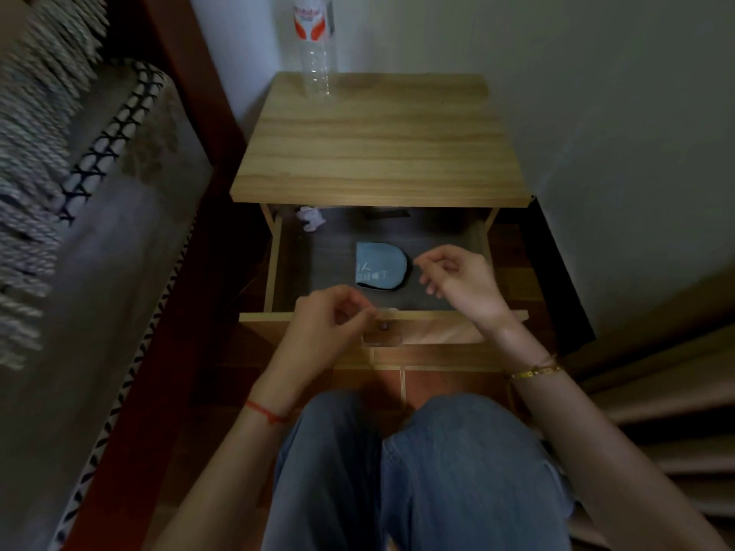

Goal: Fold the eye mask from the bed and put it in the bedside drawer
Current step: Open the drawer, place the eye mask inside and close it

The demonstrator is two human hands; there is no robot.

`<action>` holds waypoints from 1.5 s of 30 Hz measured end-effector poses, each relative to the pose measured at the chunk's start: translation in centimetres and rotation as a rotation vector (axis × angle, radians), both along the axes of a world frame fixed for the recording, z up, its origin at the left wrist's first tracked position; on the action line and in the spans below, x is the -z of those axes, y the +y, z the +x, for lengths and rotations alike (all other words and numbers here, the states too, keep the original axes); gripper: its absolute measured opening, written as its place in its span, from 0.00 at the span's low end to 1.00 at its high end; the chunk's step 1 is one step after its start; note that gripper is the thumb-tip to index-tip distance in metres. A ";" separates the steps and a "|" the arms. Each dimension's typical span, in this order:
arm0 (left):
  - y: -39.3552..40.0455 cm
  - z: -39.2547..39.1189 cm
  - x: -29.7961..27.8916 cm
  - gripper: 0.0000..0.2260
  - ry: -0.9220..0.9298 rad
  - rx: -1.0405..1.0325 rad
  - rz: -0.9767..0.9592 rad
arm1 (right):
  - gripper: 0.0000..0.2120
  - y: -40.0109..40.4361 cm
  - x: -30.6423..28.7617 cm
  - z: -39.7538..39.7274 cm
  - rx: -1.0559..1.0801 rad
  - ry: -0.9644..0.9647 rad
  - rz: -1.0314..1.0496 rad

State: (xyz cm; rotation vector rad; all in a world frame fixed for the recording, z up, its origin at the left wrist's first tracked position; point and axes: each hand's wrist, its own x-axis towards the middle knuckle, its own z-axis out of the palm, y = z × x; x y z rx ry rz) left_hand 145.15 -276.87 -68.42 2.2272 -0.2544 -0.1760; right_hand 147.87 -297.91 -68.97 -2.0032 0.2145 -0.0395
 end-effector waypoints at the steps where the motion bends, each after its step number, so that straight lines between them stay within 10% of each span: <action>1: 0.0 -0.7 0.4 0.02 0.027 0.030 0.000 | 0.06 0.1 -0.2 -0.7 -0.017 0.003 0.032; 14: -2.1 -2.8 7.3 0.07 -0.032 -0.112 0.059 | 0.05 -0.4 0.3 -5.4 -0.283 0.018 0.063; 24: -2.9 -3.6 8.5 0.10 -0.073 -0.184 0.092 | 0.07 -1.0 1.5 -5.8 -0.385 -0.100 -0.288; 45: -2.4 -0.9 7.1 0.09 -0.199 -0.144 0.019 | 0.11 -1.2 1.9 -4.4 -0.285 -0.259 -0.430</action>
